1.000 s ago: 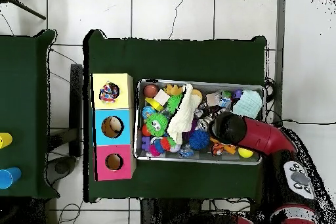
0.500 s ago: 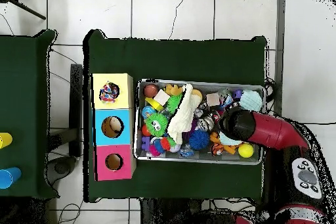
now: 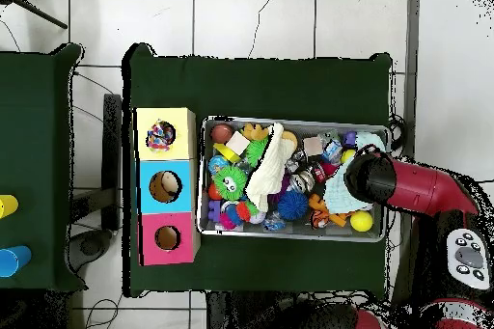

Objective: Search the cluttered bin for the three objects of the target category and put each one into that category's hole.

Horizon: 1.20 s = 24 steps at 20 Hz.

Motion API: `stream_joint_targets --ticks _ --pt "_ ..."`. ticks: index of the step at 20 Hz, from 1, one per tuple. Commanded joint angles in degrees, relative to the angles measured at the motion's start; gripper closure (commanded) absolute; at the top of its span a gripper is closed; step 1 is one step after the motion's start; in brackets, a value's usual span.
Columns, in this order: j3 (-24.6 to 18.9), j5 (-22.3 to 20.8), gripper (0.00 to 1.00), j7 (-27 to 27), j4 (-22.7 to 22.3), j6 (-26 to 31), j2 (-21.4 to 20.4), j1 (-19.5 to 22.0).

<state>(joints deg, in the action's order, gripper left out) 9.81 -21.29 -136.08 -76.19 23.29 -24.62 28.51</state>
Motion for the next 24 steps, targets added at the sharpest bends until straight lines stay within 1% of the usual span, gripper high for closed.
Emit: stream_joint_targets --ticks 1,6,8,11,15,18,20,21,23,24 --pt "-4.44 -2.62 0.0 4.0 3.5 -0.26 4.4 1.73" --pt "-6.91 -0.93 0.0 4.62 1.07 1.69 3.47 2.52" --pt "-8.28 -0.03 0.0 5.54 -0.92 3.46 2.2 2.99" --pt "-10.96 1.86 0.0 7.13 -4.63 7.23 -0.82 4.09" --pt "-12.12 3.06 0.0 7.55 -7.12 10.85 -3.92 4.08" --pt "-13.21 4.55 0.0 7.19 -8.3 14.17 -5.02 4.32" --pt "-12.06 5.18 0.0 5.79 -8.83 17.65 -5.77 3.07" --pt "-9.97 5.04 0.0 4.59 -7.94 21.1 -5.9 1.48" --pt "-5.96 3.95 0.0 1.7 -5.91 25.09 -5.29 -1.12" --pt "-4.77 3.39 0.0 0.9 -5.23 26.23 -5.03 -1.83"
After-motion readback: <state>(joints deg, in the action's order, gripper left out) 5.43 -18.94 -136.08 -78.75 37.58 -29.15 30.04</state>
